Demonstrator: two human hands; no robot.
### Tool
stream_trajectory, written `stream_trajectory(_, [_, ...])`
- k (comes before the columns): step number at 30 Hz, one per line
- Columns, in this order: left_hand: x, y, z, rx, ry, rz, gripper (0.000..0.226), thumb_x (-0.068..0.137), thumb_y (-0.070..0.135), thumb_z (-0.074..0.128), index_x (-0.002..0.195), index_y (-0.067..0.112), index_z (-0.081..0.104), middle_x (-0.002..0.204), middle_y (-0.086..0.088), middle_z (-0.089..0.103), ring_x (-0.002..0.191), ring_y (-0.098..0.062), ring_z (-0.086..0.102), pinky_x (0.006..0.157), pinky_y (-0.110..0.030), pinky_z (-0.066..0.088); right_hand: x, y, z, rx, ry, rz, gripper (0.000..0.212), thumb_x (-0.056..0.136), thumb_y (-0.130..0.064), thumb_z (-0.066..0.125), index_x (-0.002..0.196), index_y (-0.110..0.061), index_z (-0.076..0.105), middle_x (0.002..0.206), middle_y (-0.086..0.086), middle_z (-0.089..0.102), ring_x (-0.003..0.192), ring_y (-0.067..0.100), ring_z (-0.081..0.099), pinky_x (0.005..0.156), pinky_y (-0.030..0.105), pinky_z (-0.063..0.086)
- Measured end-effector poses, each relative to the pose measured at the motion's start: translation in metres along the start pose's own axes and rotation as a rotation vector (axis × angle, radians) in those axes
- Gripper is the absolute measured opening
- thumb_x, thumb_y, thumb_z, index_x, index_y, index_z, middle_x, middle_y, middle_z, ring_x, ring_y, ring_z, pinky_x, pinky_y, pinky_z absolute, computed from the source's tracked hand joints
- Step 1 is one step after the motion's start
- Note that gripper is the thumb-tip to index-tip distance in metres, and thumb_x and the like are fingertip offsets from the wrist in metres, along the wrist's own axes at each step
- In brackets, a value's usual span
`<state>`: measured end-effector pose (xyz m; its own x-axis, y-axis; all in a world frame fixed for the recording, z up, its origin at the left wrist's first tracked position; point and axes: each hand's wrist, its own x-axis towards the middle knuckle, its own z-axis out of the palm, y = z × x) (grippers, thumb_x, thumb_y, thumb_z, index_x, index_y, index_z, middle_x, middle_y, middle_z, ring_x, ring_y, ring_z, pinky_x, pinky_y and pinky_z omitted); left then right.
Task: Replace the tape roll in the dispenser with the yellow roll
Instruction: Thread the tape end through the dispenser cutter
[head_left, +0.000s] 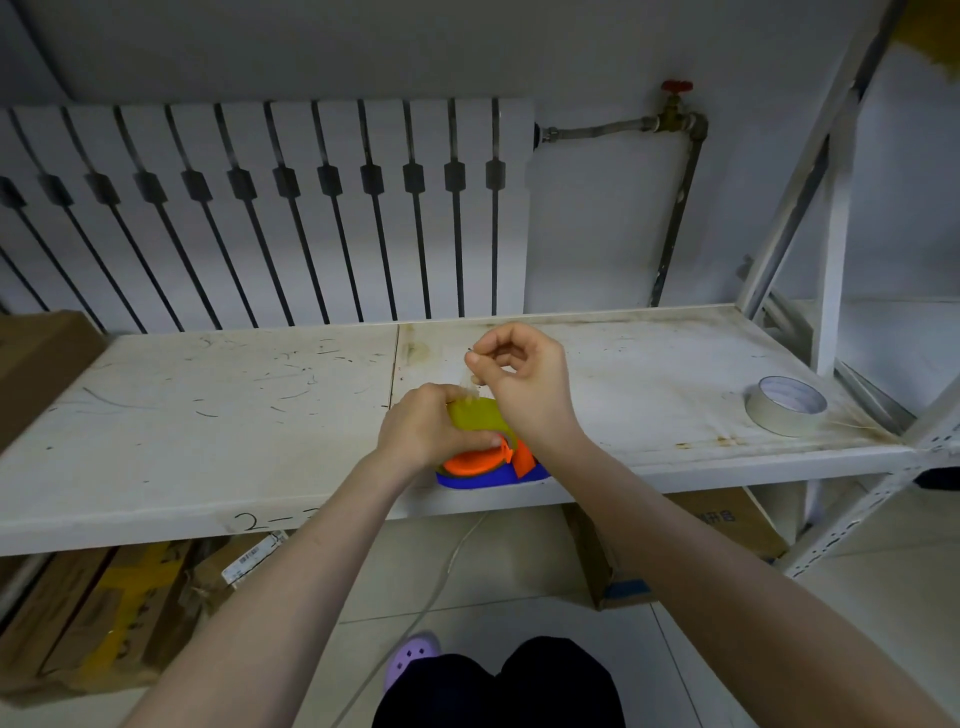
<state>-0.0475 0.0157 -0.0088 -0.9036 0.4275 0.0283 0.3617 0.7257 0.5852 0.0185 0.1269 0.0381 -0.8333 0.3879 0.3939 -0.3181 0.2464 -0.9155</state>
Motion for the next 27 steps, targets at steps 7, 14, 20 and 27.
stream_trajectory(7, [-0.008,-0.017,-0.006,0.018,0.004,-0.016,0.067,0.056,0.065,0.074,0.113,0.031,0.065,0.11,0.009,0.067,0.097,-0.013,0.059,0.079,-0.038,0.057,0.007,0.033,-0.041,0.315,0.271,0.408,0.014,0.082,0.005,0.063,0.079,-0.008,0.058,0.078,0.006,0.061,0.074,0.016,0.062,0.07,0.021,0.058])
stream_trajectory(14, [-0.01,-0.028,0.001,0.136,-0.023,0.02,0.064,0.061,0.061,0.074,0.113,0.024,0.069,0.111,0.007,0.071,0.098,-0.014,0.063,0.078,-0.036,0.057,0.013,0.058,-0.067,0.287,0.342,0.529,0.015,0.084,0.005,0.061,0.081,-0.009,0.058,0.083,0.004,0.06,0.079,0.014,0.062,0.073,0.024,0.056])
stream_trajectory(20, [0.002,-0.019,-0.001,0.172,-0.051,0.032,0.065,0.058,0.065,0.07,0.11,0.026,0.069,0.105,0.006,0.071,0.095,-0.015,0.063,0.079,-0.038,0.057,0.022,0.059,-0.067,0.137,0.269,0.442,0.013,0.083,0.005,0.062,0.08,-0.007,0.058,0.075,0.006,0.061,0.067,0.012,0.06,0.063,0.018,0.056])
stream_trajectory(27, [0.003,-0.005,0.006,0.23,-0.075,0.032,0.081,0.058,0.068,0.061,0.13,0.031,0.052,0.122,-0.003,0.061,0.106,-0.023,0.059,0.086,-0.039,0.053,0.023,0.056,-0.057,0.113,0.155,0.342,0.018,0.085,0.003,0.059,0.077,-0.012,0.055,0.073,0.003,0.058,0.068,0.011,0.058,0.059,0.013,0.055])
